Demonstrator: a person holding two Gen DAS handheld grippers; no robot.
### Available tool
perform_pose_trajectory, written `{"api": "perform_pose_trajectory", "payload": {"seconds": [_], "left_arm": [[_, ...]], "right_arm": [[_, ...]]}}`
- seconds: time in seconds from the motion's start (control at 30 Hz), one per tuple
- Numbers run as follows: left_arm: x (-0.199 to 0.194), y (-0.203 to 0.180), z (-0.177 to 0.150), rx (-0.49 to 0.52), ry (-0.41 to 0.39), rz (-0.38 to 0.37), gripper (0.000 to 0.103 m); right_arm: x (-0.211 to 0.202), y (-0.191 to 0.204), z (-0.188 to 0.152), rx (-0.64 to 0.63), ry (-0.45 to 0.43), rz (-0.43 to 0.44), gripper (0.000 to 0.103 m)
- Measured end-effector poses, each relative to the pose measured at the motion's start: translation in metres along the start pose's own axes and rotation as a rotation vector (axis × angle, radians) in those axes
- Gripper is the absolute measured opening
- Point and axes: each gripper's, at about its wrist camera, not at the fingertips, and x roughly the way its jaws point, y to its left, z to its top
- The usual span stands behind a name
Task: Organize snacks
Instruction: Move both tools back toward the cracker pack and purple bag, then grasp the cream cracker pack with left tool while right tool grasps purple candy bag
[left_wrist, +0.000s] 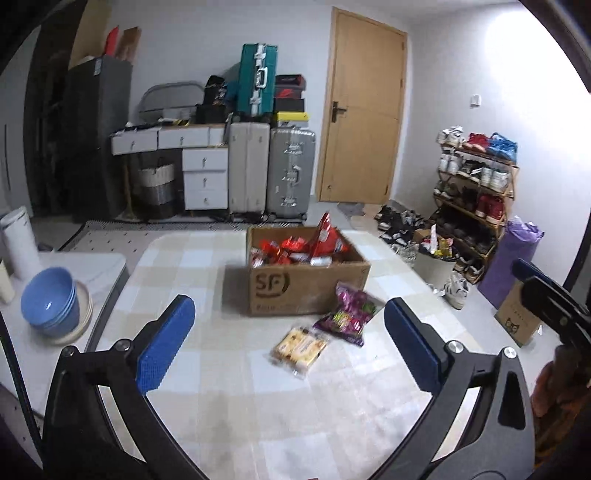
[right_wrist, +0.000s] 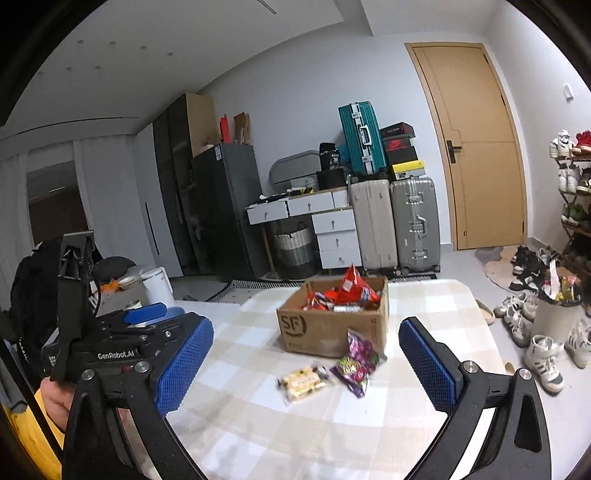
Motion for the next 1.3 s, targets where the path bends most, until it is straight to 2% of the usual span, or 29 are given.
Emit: {"api": "perform_pose_trajectory", "payload": {"seconds": [0.3,0.5,1.03,1.3], "left_arm": [[0.029,0.013,-0.039,-0.030,0.081,0.017,0.102],[0.055,0.013,-0.043,-0.029,0.113,0.013,0.102],[0.092,0.002,-0.063,-0.006,0.192,-0.002,0.102],[0.160,-0.002,-0.078,0.033,0.275,-0.012,0.102]], "right_arm": [[0.007,-0.011,-0.025,0.048,0.049,0.004,0.102],[0.014,-0.005,-0.027,0.040,0.063,0.007,0.102],[0.035,-0.006,-0.046,0.060,0.128,0.042,0.102],[0.059,-0.026,-0.064,0.111,0.179,0.039,0.102]]}}
